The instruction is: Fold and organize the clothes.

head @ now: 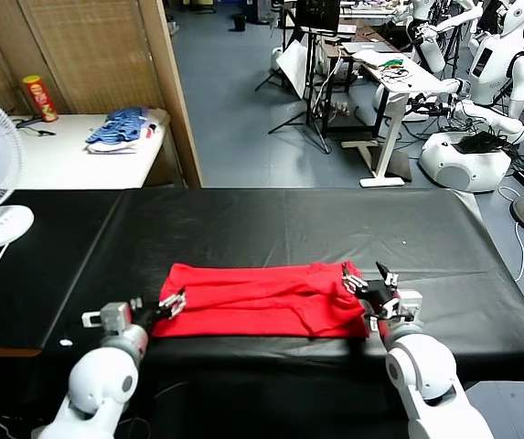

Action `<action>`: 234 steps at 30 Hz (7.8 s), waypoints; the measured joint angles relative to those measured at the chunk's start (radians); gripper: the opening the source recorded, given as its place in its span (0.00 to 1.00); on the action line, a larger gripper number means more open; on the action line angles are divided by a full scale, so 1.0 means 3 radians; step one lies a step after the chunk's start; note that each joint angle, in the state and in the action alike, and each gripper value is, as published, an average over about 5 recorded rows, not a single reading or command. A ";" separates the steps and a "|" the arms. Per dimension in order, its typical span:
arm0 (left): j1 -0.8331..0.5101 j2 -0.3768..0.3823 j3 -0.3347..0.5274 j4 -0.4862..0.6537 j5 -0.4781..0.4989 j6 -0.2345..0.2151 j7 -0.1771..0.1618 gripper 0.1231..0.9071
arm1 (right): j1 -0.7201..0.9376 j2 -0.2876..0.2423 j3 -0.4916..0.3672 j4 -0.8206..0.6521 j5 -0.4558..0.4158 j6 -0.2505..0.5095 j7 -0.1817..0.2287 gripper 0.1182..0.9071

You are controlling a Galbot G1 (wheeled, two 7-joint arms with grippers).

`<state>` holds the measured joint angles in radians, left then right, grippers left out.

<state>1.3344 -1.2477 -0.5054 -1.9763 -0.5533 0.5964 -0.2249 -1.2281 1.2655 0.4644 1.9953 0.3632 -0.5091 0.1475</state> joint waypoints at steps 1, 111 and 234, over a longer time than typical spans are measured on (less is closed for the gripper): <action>0.0020 -0.0022 -0.0002 0.0005 0.0006 -0.0010 0.0011 0.75 | -0.0003 -0.0001 0.0002 0.0009 0.0001 0.0000 0.0000 0.86; 0.0251 -0.0444 0.0034 -0.0240 0.0001 -0.0559 0.0379 0.86 | 0.0242 0.0194 -0.0992 -0.0198 -0.0840 0.0397 -0.0174 0.86; 0.0606 -0.0066 0.0292 -0.0742 0.0941 -0.1037 0.0304 0.86 | 0.0345 0.0232 -0.0825 -0.0576 -0.0769 0.0326 -0.0748 0.06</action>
<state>1.5163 -1.2675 -0.4177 -2.1989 -0.2710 0.2855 -0.1338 -1.1247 1.3350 0.2169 1.8224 0.1325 -0.4113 -0.0768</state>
